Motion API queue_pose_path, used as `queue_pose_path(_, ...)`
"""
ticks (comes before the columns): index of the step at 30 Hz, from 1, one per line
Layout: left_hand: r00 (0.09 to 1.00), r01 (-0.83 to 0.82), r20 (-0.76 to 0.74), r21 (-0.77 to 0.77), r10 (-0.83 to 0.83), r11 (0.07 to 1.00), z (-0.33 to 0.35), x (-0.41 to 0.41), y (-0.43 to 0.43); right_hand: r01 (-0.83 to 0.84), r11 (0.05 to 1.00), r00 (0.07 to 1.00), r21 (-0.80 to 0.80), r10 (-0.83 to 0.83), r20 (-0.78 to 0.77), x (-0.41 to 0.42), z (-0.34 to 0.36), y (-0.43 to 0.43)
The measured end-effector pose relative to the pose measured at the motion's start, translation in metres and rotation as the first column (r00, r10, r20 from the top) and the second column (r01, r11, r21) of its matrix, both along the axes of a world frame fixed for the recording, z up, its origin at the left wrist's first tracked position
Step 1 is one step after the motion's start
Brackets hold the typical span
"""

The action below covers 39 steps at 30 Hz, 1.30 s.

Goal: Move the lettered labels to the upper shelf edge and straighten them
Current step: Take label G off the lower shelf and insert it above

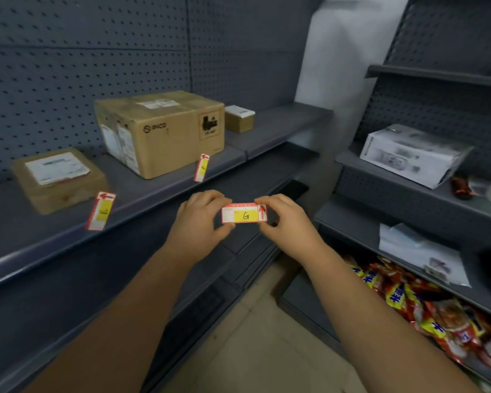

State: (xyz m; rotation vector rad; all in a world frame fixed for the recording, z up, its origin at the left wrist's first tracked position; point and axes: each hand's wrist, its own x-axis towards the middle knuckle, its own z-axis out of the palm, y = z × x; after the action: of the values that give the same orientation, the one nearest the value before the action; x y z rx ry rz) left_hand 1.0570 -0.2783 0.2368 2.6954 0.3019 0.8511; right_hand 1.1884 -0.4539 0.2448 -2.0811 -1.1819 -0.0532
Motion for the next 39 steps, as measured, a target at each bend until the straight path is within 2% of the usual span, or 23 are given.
queue_pose_path(8, 0.999, 0.029, -0.028, 0.015, -0.029, 0.999, -0.014, 0.121, -0.008, 0.025, 1.000, 0.999, -0.001, -0.025, -0.029, 0.115, -0.018, -0.013)
queue_pose_path(17, 0.995, -0.095, -0.040, -0.003, 0.094, 0.996, -0.014, 0.239, -0.012, -0.100, 0.995, 0.994, -0.002, 0.099, -0.038, 0.255, -0.015, -0.001)
queue_pose_path(24, 0.987, -0.147, -0.052, 0.032, 0.149, 0.989, -0.007, 0.300, -0.005, -0.169, 0.986, 0.984, -0.006, 0.168, -0.057, 0.328, -0.015, 0.018)
queue_pose_path(39, 0.976, -0.218, 0.008, 0.027, 0.217, 0.976, 0.005, 0.436, 0.099, -0.245, 0.969, 0.968, -0.014, 0.243, -0.065, 0.464, 0.015, 0.127)
